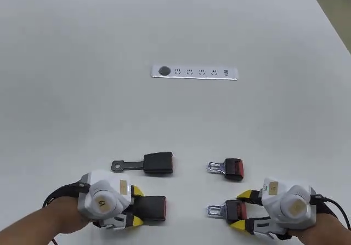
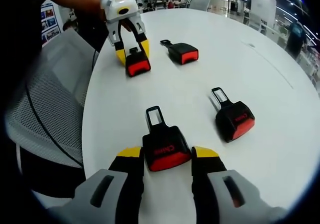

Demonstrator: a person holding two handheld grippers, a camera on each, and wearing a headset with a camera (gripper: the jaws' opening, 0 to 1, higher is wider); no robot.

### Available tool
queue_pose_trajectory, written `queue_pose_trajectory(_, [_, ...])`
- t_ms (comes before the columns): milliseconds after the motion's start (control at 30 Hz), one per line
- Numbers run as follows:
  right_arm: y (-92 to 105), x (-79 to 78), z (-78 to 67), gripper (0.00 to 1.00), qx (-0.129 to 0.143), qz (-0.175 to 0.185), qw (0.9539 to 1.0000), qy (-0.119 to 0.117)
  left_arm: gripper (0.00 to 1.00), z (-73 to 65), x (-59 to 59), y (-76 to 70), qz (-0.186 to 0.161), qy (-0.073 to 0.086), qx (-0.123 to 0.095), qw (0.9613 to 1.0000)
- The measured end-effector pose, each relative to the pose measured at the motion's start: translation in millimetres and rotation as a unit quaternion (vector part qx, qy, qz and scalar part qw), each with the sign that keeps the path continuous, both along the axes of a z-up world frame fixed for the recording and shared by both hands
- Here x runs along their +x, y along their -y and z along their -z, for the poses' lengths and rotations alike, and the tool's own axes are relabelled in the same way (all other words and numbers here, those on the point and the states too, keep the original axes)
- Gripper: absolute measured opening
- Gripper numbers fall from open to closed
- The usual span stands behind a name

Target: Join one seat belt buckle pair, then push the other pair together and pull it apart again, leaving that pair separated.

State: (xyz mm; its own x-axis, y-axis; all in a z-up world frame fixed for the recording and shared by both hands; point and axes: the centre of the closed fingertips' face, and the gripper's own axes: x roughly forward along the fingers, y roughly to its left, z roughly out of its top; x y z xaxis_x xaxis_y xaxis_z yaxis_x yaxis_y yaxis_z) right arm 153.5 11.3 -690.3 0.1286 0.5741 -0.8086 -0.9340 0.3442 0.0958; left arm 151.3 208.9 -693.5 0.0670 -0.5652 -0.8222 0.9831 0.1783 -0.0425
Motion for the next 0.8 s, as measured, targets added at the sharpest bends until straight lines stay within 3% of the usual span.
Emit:
queue_pose_trajectory(167, [1.3,1.3,4.8,0.35,-0.025,-0.009,0.9996,-0.008,0.33,0.1,-0.2,-0.7,0.005,-0.004,0.012,0.9999])
queue_pose_trajectory(567, [3.7,2.6,5.8,0.35,-0.07,-0.022,0.9971,-0.02,0.33,-1.3,0.5,0.7,-0.022,-0.011,0.018,0.9995])
queue_pose_trajectory(800, [-4.2,1.1,4.5,0.35,-0.068,-0.015,0.9973,-0.022,0.33,-3.3,-0.2,1.9,-0.017,-0.01,0.02,0.9996])
